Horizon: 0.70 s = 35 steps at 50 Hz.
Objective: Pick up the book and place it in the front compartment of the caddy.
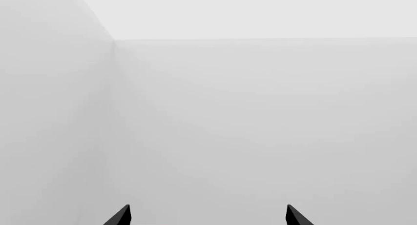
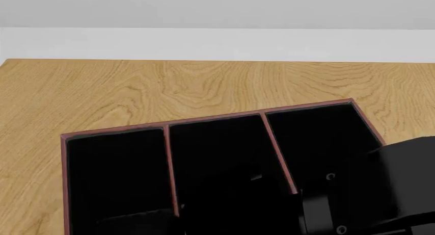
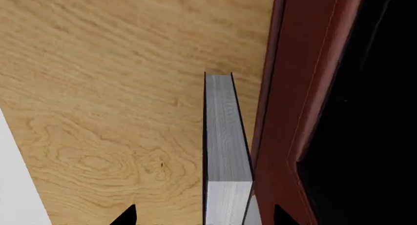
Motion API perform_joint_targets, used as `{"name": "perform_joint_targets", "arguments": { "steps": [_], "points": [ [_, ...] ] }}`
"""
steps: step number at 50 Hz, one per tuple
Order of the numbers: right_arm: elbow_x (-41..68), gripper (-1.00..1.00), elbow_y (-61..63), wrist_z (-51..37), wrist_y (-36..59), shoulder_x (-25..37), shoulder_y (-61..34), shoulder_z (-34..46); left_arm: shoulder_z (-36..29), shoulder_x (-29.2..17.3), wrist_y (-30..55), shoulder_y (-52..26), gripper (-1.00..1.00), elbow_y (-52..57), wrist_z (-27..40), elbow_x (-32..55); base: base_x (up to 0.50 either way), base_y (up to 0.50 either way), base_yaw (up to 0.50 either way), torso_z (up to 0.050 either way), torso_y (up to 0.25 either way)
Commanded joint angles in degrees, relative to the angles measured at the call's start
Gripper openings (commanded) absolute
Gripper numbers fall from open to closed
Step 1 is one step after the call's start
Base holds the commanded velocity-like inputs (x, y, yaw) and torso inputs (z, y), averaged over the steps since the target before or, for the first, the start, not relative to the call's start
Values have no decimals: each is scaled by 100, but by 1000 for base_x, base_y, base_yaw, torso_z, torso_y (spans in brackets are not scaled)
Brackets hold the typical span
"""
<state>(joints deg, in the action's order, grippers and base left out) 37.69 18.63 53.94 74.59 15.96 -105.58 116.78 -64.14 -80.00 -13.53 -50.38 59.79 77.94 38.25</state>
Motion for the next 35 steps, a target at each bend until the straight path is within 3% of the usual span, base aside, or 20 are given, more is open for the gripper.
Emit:
{"name": "perform_joint_targets", "arguments": {
  "steps": [1, 35],
  "points": [
    [-112, 100, -129, -23, -68, -7, 51, 212, -194, 3, -12, -175, 100, -14, 20, -4, 0, 0, 0, 0, 0],
    [-501, 100, -615, -182, -355, -164, 327, 686, -316, 48, -7, -318, 100, -79, 10, 17, 0, 0, 0, 0, 0]
  ]
}}
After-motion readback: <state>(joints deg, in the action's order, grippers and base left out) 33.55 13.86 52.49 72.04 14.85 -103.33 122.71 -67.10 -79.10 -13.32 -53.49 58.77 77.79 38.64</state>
